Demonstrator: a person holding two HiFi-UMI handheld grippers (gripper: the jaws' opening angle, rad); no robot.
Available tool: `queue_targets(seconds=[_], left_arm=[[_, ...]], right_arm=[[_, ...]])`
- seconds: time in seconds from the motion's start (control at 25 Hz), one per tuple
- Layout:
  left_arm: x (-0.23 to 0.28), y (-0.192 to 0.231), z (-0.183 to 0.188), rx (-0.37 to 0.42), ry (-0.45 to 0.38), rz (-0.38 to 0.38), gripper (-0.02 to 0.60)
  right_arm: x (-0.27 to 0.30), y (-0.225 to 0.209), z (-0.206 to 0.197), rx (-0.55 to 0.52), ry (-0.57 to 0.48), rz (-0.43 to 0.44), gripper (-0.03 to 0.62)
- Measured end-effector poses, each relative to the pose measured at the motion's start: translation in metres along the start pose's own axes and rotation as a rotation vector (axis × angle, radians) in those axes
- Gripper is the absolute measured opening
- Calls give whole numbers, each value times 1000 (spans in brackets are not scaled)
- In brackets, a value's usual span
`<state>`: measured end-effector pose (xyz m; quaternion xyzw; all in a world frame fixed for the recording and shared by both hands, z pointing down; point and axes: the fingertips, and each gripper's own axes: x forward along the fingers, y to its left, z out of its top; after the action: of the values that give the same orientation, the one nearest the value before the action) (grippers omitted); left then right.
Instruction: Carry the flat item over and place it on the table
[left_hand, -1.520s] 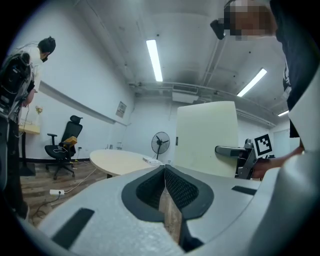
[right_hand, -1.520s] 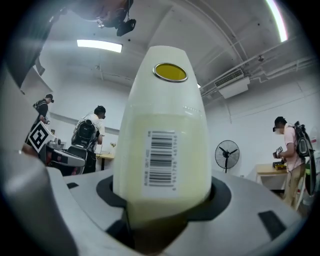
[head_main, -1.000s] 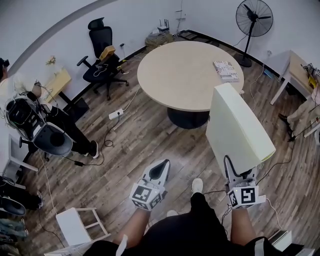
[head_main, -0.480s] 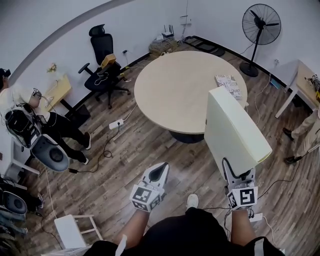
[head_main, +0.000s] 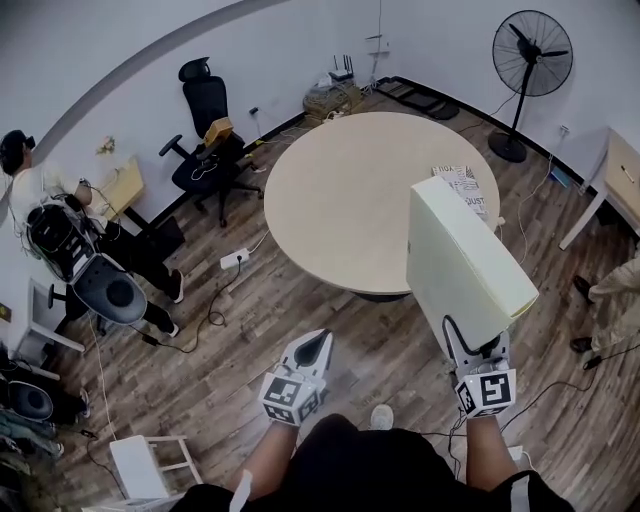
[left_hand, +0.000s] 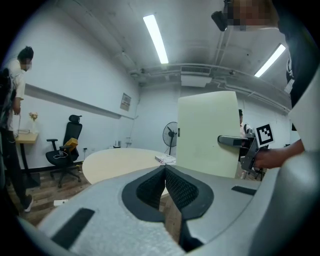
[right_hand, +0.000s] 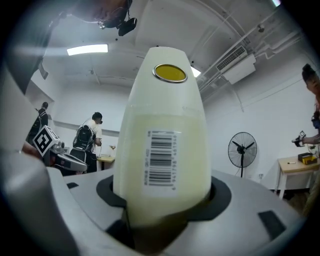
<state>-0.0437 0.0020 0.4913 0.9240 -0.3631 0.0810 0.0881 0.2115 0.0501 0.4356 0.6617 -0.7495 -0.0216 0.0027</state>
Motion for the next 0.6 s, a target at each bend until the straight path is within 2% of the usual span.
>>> queue_targets(seconds=[0.32,0.6], left_arm=[[44,32,14,-25,-20,7,6],[97,94,23,-37,-27,-2,6]], right_arm=[[57,-10,-13,13,16,30,290],[140,-11,-14,-4,18,45,290]])
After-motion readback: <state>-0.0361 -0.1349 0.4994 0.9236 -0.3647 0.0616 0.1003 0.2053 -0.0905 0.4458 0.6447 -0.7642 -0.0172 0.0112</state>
